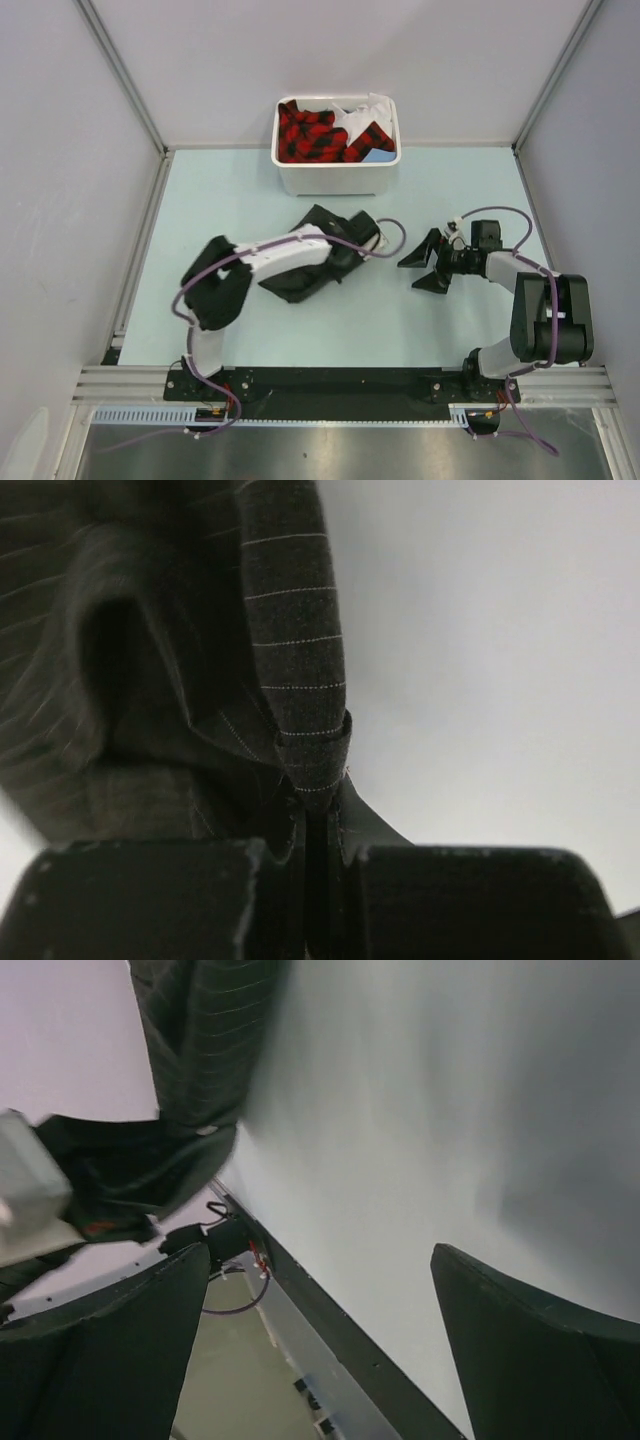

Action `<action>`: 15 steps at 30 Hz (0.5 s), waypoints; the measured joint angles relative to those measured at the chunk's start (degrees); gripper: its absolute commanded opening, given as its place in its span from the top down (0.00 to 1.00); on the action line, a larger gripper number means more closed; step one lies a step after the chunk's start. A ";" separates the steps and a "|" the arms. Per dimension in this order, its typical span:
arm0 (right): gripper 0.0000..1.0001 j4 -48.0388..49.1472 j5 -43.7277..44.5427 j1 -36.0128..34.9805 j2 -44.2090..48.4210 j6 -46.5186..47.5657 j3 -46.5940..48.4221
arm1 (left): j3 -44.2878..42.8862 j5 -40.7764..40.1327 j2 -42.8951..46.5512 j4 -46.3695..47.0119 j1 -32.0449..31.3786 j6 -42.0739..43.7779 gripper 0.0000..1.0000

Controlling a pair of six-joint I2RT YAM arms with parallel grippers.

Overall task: Fold and stack the long sleeve shirts
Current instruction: Fold the shirt

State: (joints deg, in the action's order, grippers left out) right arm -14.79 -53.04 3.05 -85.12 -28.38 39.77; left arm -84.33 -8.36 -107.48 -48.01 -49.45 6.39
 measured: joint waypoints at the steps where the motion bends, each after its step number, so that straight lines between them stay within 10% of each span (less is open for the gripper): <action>1: 0.02 0.59 -0.15 0.37 0.28 -0.87 -1.57 | -0.26 -0.07 -2.82 1.75 -2.14 -1.88 1.00; 8: 0.03 3.58 -0.63 2.01 2.49 -6.62 -9.07 | -5.46 1.77 -10.56 4.07 -7.45 -8.57 0.17; 15: 0.09 11.13 -0.26 1.25 3.56 -12.55 -13.35 | -5.60 16.35 -1.29 6.10 -7.98 -7.65 0.20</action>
State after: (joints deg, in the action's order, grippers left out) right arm -3.66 -53.30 4.29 -81.56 -40.93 26.41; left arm -89.93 7.99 -108.77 -41.91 -57.43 -1.26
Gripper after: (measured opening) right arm 0.936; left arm 0.870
